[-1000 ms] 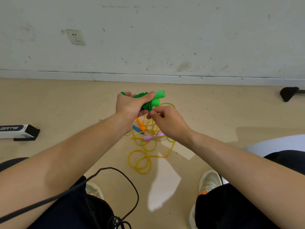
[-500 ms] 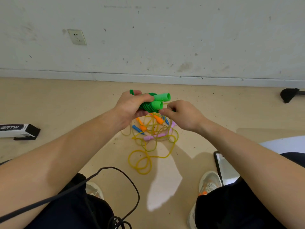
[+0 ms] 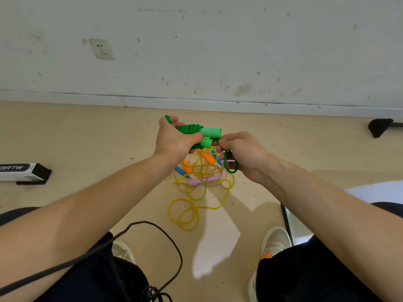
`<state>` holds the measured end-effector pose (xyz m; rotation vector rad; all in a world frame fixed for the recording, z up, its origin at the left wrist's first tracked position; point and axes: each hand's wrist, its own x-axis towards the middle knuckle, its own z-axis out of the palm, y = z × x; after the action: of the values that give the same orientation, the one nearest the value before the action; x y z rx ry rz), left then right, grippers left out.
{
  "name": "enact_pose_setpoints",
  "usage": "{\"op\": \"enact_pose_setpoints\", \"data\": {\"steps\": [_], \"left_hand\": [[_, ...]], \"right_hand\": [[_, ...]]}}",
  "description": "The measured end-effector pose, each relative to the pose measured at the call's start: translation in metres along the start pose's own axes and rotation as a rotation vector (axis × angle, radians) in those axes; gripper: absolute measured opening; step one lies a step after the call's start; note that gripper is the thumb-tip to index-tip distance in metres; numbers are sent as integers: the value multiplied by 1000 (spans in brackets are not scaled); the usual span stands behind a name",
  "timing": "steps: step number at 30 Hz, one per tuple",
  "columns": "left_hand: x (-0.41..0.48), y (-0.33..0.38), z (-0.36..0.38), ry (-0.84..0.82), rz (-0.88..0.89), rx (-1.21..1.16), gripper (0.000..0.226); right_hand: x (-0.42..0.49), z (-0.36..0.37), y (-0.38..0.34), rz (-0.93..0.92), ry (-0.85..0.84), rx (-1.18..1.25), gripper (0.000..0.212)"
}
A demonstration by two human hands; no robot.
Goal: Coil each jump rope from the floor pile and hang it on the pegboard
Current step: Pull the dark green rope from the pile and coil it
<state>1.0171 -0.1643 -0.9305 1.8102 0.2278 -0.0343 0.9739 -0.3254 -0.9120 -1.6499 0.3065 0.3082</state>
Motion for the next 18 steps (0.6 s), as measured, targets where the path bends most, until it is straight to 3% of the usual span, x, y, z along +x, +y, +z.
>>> {"op": "enact_pose_setpoints", "data": {"steps": [5, 13, 18], "left_hand": [[-2, -6, 2, 27, 53, 98, 84], [-8, -13, 8, 48, 234, 344, 78], [-15, -15, 11, 19, 283, 503, 76]], "right_hand": [[-2, 11, 8, -51, 97, -103, 28], [3, 19, 16, -39, 177, -440, 22], [4, 21, 18, -226, 182, -921, 17]]}}
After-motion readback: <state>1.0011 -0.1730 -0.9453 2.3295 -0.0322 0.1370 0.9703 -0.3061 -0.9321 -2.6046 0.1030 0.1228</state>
